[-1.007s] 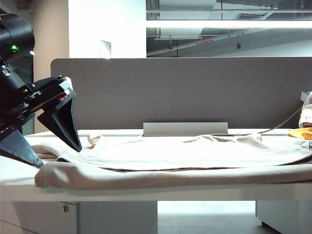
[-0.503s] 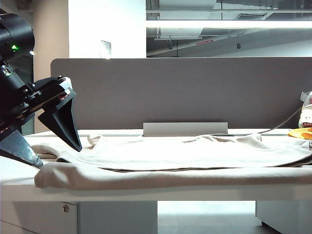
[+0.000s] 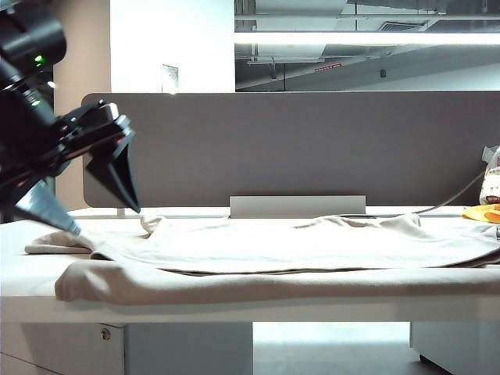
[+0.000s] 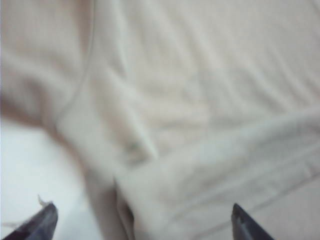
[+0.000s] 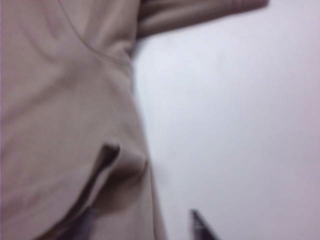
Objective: Fold the bottom side of the T-shirt horizontally towards the center, about one-third of the way, then fold the sleeve back towards the center, creating a straight line along the edge of the T-shirt, and finally fold the bottom of the T-shirt up towards the top, creating a neat rectangle.
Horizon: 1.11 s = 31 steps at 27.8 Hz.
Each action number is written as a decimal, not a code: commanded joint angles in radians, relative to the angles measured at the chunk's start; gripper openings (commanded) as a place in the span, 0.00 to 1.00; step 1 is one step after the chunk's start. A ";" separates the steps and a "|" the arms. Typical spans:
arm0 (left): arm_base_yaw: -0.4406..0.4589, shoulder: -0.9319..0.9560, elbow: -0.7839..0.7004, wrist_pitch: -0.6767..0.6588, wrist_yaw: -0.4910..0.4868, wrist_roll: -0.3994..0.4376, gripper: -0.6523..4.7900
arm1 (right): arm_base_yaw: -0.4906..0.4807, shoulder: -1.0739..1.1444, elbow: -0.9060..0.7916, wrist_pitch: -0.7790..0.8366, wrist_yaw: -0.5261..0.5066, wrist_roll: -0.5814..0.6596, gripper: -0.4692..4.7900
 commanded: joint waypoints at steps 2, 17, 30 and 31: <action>0.029 0.035 0.097 -0.016 -0.024 -0.001 0.95 | 0.000 0.055 0.060 -0.012 -0.011 0.021 0.56; 0.176 0.238 0.324 -0.086 0.025 0.004 0.61 | -0.009 0.323 0.288 0.013 -0.026 0.050 0.55; 0.186 0.287 0.333 -0.061 0.023 0.046 0.61 | -0.052 0.571 0.520 0.028 -0.044 0.072 0.62; 0.186 0.287 0.338 -0.069 0.023 0.052 0.61 | -0.059 0.583 0.539 0.029 -0.044 0.072 0.62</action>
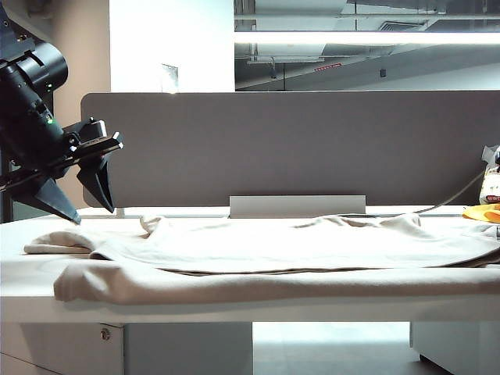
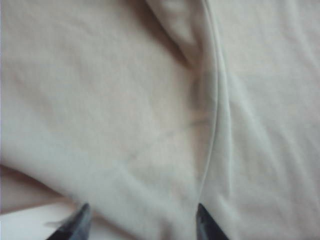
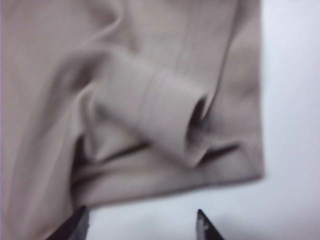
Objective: Fold the bottom side of the T-shirt horizontally towards the center, about one-third of the way, then fold the sleeve back towards the center, creating a straight line along the edge of the T-shirt, and finally fold the bottom of the T-shirt up towards the top, creating a neat rectangle.
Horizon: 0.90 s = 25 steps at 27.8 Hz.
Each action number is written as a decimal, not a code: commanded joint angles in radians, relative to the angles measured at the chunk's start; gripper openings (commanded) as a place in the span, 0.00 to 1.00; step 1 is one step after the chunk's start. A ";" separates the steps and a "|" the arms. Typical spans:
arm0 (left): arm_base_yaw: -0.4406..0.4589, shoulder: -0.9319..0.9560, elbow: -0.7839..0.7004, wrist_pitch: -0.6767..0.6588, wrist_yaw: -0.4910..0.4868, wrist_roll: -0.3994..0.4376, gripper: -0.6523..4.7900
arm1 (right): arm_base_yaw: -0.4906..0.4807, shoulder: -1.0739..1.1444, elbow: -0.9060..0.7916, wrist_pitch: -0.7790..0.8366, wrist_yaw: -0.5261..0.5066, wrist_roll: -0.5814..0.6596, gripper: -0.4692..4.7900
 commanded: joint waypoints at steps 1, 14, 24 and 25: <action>0.003 -0.003 0.018 -0.005 0.000 0.018 0.61 | -0.013 0.023 0.059 0.016 0.002 0.001 0.62; 0.002 -0.003 0.078 -0.029 0.002 0.027 0.62 | -0.065 0.094 0.189 -0.037 0.027 -0.017 0.62; 0.002 -0.003 0.112 -0.058 0.003 0.028 0.62 | -0.070 0.157 0.230 -0.011 0.023 -0.031 0.64; 0.002 -0.003 0.114 -0.058 0.003 0.028 0.62 | -0.071 0.162 0.242 -0.016 0.024 -0.031 0.66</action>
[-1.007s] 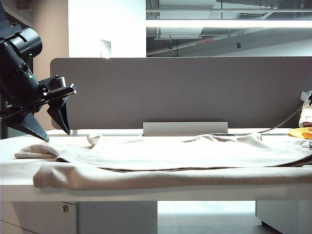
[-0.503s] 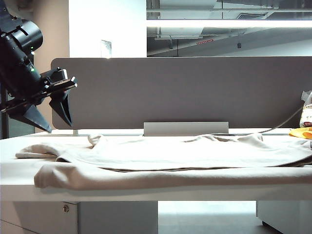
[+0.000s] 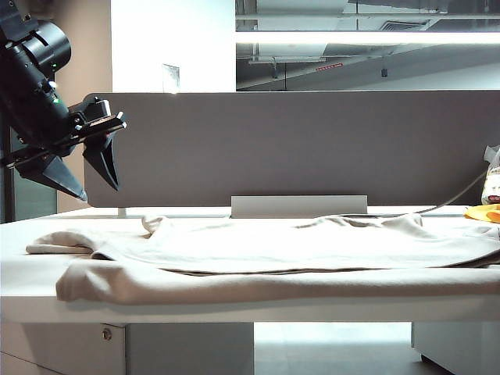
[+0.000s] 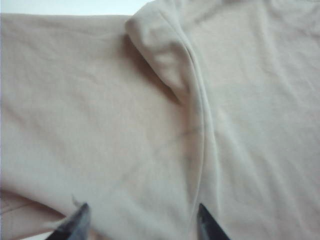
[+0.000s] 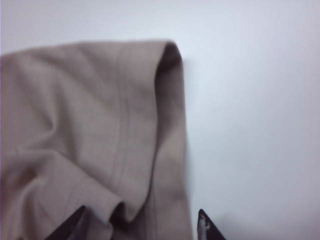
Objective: Fold the bottom side of the T-shirt horizontally towards the center, about one-third of the way, then fold the sleeve back towards the center, creating a straight line along the edge of the T-shirt, and finally fold the bottom of the T-shirt up towards the top, creating a neat rectangle.
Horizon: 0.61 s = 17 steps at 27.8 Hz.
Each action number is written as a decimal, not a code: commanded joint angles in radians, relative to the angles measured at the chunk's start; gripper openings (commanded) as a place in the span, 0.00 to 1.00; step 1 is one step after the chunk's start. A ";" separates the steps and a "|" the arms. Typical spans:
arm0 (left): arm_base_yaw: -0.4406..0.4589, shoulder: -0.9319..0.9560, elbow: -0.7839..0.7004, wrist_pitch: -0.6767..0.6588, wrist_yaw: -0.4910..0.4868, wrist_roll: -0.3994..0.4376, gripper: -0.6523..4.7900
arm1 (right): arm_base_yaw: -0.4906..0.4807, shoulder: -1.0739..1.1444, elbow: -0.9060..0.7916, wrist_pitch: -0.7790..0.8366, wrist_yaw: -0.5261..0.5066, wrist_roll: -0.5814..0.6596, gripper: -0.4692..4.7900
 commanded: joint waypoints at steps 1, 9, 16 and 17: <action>-0.001 -0.003 0.015 -0.003 0.004 0.005 0.62 | -0.005 0.026 0.047 -0.005 -0.003 -0.004 0.69; -0.001 -0.003 0.017 -0.004 0.003 0.004 0.63 | -0.005 0.071 0.107 -0.019 -0.013 -0.004 0.71; -0.002 -0.003 0.017 -0.008 0.004 0.003 0.63 | -0.005 0.082 0.106 -0.024 -0.013 -0.004 0.71; -0.002 -0.003 0.017 -0.008 0.004 0.003 0.63 | -0.005 0.084 0.106 -0.026 -0.013 -0.003 0.71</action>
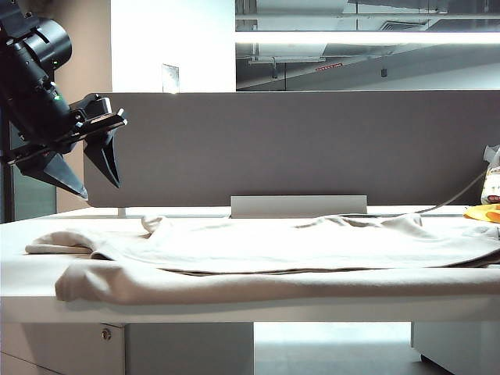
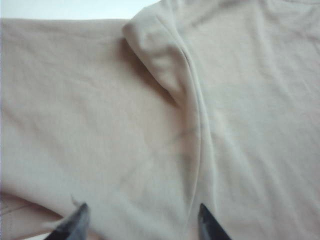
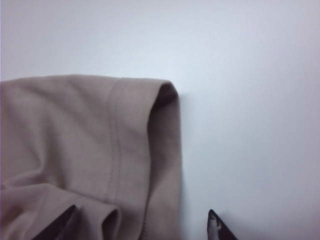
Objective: Fold the bottom side of the T-shirt horizontally towards the center, about one-third of the way, then fold the sleeve back towards the center, creating a straight line along the edge of the T-shirt, and finally fold the bottom of the T-shirt up towards the top, creating a neat rectangle.
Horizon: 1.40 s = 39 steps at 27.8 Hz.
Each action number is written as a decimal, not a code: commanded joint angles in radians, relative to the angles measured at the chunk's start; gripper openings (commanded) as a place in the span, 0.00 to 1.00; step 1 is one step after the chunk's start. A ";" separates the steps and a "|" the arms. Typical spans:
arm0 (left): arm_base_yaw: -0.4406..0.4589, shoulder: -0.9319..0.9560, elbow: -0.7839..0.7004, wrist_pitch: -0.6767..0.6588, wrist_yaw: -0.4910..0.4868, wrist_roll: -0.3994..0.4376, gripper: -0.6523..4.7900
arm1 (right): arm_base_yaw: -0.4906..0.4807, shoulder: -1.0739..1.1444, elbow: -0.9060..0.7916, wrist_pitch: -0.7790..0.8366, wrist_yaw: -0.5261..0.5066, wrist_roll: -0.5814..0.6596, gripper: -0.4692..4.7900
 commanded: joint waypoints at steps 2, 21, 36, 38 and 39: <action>-0.002 -0.003 0.004 0.003 0.005 0.002 0.63 | -0.002 0.006 0.002 -0.003 -0.003 -0.003 0.71; -0.002 -0.003 0.004 -0.002 0.004 0.003 0.63 | 0.013 0.047 0.002 -0.017 -0.099 0.005 0.08; -0.002 -0.003 0.003 -0.021 0.106 0.002 0.63 | 0.052 0.024 0.018 0.014 -0.227 0.027 0.08; -0.002 -0.003 0.003 -0.023 0.111 0.002 0.63 | 0.077 0.024 0.032 0.008 -0.232 0.027 0.08; -0.003 -0.003 0.003 -0.025 0.110 0.002 0.63 | 0.084 0.024 0.041 0.004 -0.245 0.027 0.08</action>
